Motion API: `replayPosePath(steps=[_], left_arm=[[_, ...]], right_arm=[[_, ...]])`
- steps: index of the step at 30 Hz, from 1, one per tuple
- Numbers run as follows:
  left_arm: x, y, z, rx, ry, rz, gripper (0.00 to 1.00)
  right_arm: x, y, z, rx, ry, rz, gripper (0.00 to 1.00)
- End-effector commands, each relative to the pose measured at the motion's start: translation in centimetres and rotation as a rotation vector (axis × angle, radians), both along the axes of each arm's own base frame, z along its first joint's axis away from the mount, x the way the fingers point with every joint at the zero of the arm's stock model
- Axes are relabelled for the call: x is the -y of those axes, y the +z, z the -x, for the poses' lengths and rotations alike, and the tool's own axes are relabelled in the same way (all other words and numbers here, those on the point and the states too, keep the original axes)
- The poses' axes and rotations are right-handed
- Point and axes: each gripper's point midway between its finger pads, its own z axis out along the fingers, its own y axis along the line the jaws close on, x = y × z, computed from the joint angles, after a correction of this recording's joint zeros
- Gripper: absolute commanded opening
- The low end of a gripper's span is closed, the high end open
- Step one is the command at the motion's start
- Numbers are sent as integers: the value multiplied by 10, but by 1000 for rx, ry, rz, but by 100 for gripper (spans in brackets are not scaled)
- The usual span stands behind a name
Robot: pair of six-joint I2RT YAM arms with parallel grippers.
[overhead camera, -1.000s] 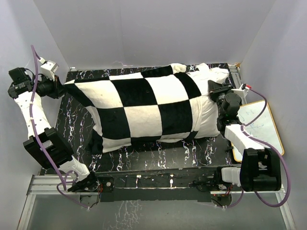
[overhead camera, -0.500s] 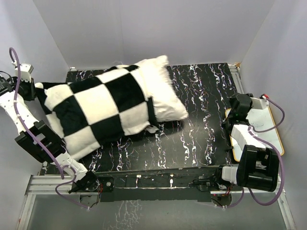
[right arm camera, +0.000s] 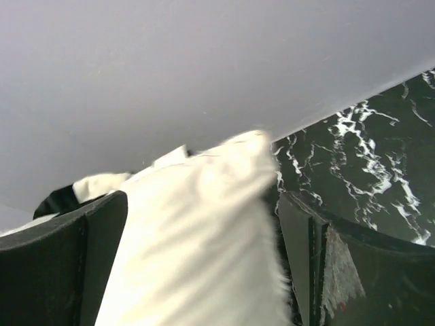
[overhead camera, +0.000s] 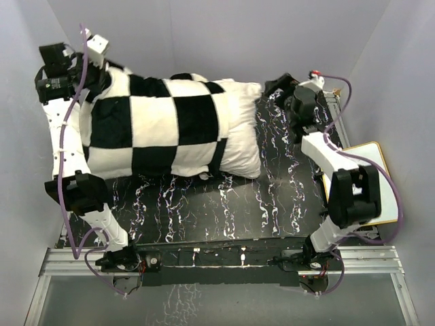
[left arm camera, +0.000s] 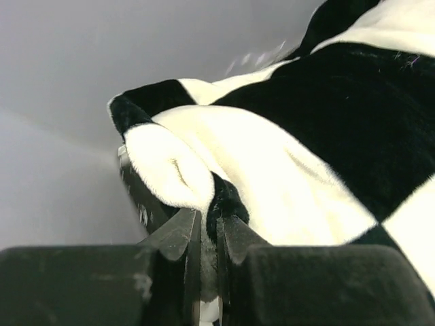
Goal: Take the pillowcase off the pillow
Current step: Remove the pillow from the pillowcase.
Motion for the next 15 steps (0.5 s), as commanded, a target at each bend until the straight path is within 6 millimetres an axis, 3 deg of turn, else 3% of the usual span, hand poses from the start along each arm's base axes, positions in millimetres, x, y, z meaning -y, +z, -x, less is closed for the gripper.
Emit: replayPosePath(steps=[1, 6, 10, 15], left_arm=[[95, 86, 25, 155, -228, 113, 0], [104, 95, 43, 216, -254, 81, 0], [102, 86, 45, 212, -251, 56, 0], [101, 75, 35, 183, -245, 51, 0]], right_arm=[[-15, -4, -35, -109, 41, 59, 98], [-9, -61, -62, -310, 15, 5, 98], [-13, -114, -64, -439, 45, -63, 98], [-28, -162, -61, -544, 87, -69, 98]])
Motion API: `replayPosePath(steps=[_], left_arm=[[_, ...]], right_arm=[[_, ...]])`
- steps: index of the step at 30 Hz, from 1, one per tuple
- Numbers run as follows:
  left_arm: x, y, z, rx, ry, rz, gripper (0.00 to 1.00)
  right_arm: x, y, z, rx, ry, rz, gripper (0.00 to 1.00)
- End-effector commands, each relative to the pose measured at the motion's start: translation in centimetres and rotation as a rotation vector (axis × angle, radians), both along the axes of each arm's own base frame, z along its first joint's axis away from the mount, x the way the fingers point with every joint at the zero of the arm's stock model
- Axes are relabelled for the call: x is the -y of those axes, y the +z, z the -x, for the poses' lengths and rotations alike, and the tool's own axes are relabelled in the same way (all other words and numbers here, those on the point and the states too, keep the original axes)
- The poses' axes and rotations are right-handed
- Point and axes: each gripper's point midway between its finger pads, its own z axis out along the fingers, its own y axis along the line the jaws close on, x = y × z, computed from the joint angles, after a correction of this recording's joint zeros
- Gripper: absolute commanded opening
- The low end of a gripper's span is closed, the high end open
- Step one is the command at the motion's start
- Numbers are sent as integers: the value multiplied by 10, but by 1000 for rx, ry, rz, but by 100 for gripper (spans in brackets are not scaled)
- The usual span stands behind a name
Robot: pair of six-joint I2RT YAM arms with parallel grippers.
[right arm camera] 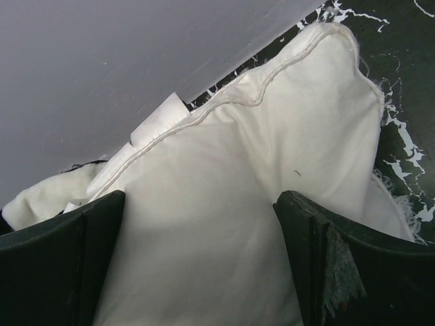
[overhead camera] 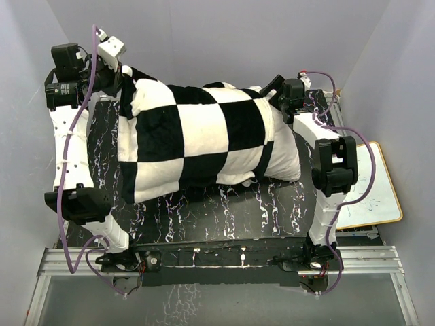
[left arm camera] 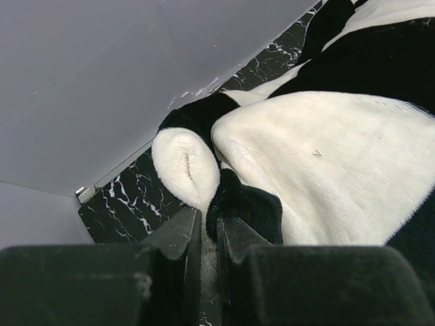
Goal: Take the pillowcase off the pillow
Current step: Remove the pillow from the pillowcase.
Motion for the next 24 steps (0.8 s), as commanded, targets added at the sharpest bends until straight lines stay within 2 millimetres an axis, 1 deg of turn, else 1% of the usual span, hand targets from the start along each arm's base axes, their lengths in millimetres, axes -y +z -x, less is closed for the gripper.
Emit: replayPosePath(steps=[1, 2, 4, 5, 6, 7, 8, 10, 11, 12, 14, 15, 17, 18, 19, 20, 22, 24], left_arm=[[8, 34, 3, 117, -39, -10, 0], [8, 32, 2, 113, -38, -11, 0], [7, 25, -1, 100, -33, -13, 0], [6, 21, -2, 96, -30, -15, 0], [5, 15, -2, 90, -29, -22, 0], [4, 10, -3, 87, -25, -32, 0], [2, 4, -3, 81, -18, -43, 0], [-2, -7, -4, 69, -14, -69, 0], [-3, -12, -4, 63, -10, -81, 0], [-6, -16, -4, 59, -5, -92, 0], [-8, -23, -4, 54, -1, -110, 0], [-9, -26, -4, 51, 0, -122, 0], [-14, -35, -3, 36, 13, -154, 0], [-19, -42, -1, 23, 24, -178, 0], [-24, -50, 1, 9, 38, -209, 0], [-31, -57, 3, 0, 52, -242, 0], [-50, -73, 10, -41, 101, -269, 0], [-72, -86, 19, -76, 146, -272, 0]], right_arm=[[-17, -62, 20, -196, 36, -4, 98], [-18, -71, 24, -208, 38, -9, 98], [-26, -81, 29, -208, 77, -28, 99], [-33, -85, 32, -203, 102, -29, 94], [-40, -87, 35, -194, 130, -38, 85], [-43, -91, 38, -201, 140, -54, 72], [-44, -93, 40, -204, 139, -69, 58], [-48, -92, 41, -193, 159, -77, 37], [-48, -91, 41, -188, 174, -70, 22], [-46, -90, 42, -187, 170, -58, 10], [-39, -85, 43, -185, 156, -60, 8], [-30, -83, 44, -189, 130, -84, 8], [-6, -63, 45, -142, 31, -145, 8], [8, -46, 46, -71, -31, -178, 8], [23, -32, 51, 27, -95, -205, 8], [35, -14, 58, 118, -136, -219, 8], [60, 26, 70, 264, -226, -218, 8], [77, 51, 83, 376, -280, -193, 8]])
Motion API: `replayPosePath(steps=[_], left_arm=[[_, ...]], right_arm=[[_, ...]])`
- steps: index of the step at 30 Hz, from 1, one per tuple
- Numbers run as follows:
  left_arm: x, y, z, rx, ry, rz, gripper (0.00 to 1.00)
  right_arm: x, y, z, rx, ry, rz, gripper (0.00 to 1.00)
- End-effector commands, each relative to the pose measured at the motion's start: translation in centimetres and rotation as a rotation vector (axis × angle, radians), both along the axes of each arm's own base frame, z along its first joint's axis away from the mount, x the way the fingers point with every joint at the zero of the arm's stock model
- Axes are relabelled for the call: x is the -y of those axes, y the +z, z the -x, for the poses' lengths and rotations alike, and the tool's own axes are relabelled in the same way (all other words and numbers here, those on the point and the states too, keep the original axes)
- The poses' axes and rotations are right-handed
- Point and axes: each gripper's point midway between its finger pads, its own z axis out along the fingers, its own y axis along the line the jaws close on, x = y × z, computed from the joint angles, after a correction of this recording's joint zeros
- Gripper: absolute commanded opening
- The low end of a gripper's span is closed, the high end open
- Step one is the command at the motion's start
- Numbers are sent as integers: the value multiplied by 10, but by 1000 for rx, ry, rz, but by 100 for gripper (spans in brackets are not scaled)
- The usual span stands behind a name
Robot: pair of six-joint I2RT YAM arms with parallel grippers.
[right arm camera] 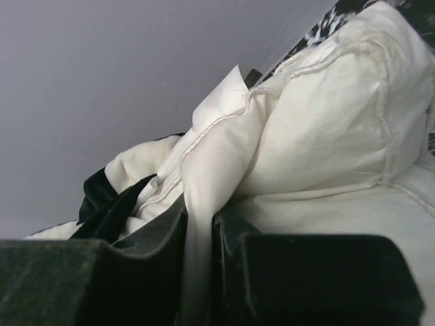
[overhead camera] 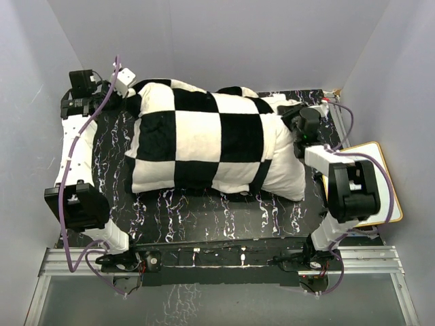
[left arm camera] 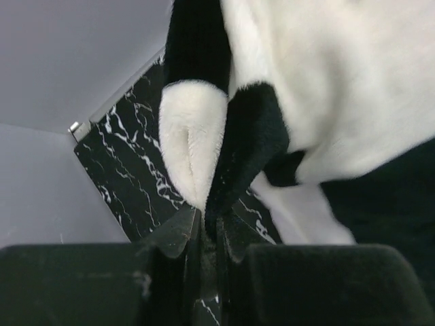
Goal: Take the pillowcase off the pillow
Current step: Remove the pillow from the pillowcase.
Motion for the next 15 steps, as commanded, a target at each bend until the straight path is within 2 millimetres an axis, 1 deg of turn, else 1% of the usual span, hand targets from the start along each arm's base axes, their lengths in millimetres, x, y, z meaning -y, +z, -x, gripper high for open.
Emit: replayPosePath(steps=[1, 3, 4, 5, 7, 10, 11, 15], left_arm=[[-48, 6, 29, 33, 94, -83, 0], [-68, -16, 43, -4, 113, -131, 0], [-78, -28, 50, -23, 117, -174, 0], [-88, -40, 57, -41, 123, -213, 0], [-110, -59, 71, -69, 141, -264, 0], [-145, -74, 83, -100, 203, -258, 0], [-159, -77, 86, -114, 234, -250, 0], [-200, -83, 89, -133, 297, -268, 0]], right_arm=[[70, 44, 23, 204, -269, 5, 8], [83, 51, 32, 234, -310, -9, 8], [86, 48, 37, 225, -327, -22, 8], [103, 46, 43, 218, -376, -32, 8], [118, 37, 52, 191, -425, -53, 8], [133, 26, 63, 157, -468, -41, 8], [136, 24, 66, 142, -480, -25, 8], [155, 11, 79, 79, -557, 38, 9]])
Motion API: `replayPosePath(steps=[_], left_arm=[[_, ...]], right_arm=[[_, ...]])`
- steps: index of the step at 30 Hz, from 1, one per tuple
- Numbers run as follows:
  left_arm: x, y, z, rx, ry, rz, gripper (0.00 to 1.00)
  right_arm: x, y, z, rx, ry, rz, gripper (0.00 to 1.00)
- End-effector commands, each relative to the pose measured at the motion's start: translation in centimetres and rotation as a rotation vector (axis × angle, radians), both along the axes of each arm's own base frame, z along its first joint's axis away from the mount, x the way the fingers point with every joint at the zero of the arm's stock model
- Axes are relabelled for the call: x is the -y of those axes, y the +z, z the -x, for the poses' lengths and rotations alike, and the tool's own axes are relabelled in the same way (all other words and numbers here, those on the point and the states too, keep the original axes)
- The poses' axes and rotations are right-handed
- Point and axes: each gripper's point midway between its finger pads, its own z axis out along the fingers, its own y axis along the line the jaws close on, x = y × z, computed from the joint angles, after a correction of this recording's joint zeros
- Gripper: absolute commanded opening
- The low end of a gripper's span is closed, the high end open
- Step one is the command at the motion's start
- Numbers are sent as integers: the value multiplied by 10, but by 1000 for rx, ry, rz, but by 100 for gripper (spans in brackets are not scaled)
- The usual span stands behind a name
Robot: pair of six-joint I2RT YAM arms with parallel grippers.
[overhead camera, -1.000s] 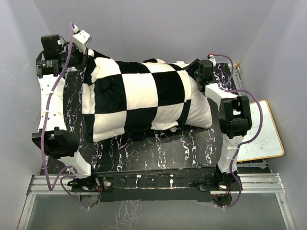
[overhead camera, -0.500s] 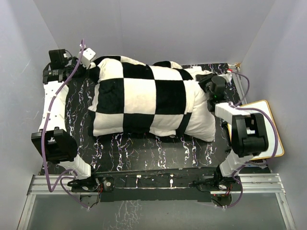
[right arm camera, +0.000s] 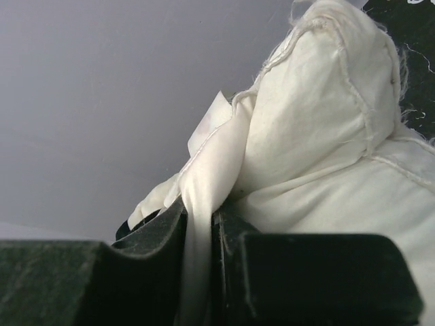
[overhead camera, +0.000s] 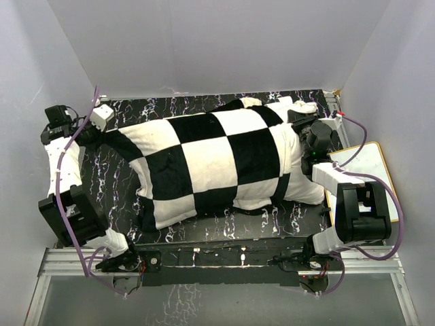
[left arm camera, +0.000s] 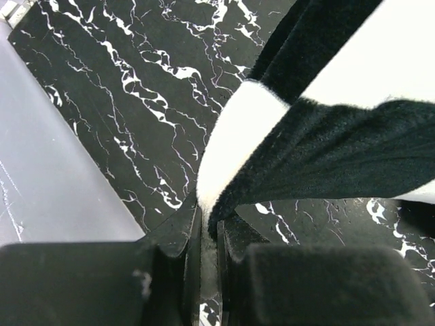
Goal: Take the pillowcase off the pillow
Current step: Remove the pillow from the pillowcase.
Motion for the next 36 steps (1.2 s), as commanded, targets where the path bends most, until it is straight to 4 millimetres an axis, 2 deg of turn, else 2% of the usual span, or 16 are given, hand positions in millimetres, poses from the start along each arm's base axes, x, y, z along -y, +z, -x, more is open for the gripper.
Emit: replayPosePath(steps=[1, 4, 6, 7, 9, 10, 11, 12, 13, 15, 17, 20, 22, 28, 32, 36], left_arm=[[-111, 17, 11, 36, 208, -244, 0], [-135, 19, 9, 51, 234, -298, 0], [-141, 16, 8, 43, 236, -305, 0], [-133, 15, 9, 32, 207, -282, 0], [-90, 13, 10, 1, 110, -168, 3], [-60, 13, 12, -23, 51, -111, 34], [-28, 12, 17, -58, -26, -60, 71], [7, 15, 23, -74, -113, -1, 94], [38, 20, 30, -78, -177, 64, 97], [93, 30, 43, -92, -293, 177, 97], [135, 35, 60, -129, -402, 246, 97], [177, 42, 78, -143, -528, 276, 97], [198, 50, 80, -113, -602, 230, 97], [272, 104, 59, 20, -824, 148, 97], [317, 108, 49, 57, -914, 68, 97], [350, 102, 24, 95, -855, 85, 97]], right_arm=[[115, -26, 23, -111, -444, 67, 8], [131, -43, 37, -158, -487, 60, 8], [133, -49, 40, -173, -478, 77, 8], [131, -48, 39, -174, -462, 97, 8], [120, -45, 29, -178, -397, 128, 8], [113, -54, 23, -235, -367, 146, 8], [107, -59, 16, -276, -343, 165, 8], [99, -60, 9, -298, -315, 194, 8], [92, -63, 4, -326, -294, 233, 8], [83, -67, -5, -385, -278, 285, 8], [81, -69, -7, -423, -288, 327, 8], [72, -66, -9, -394, -254, 337, 8], [53, -57, -16, -316, -159, 327, 8], [-76, -5, -32, -46, 209, 421, 8], [-122, 26, -30, 40, 307, 379, 8], [-159, 46, -22, 31, 337, 389, 8]])
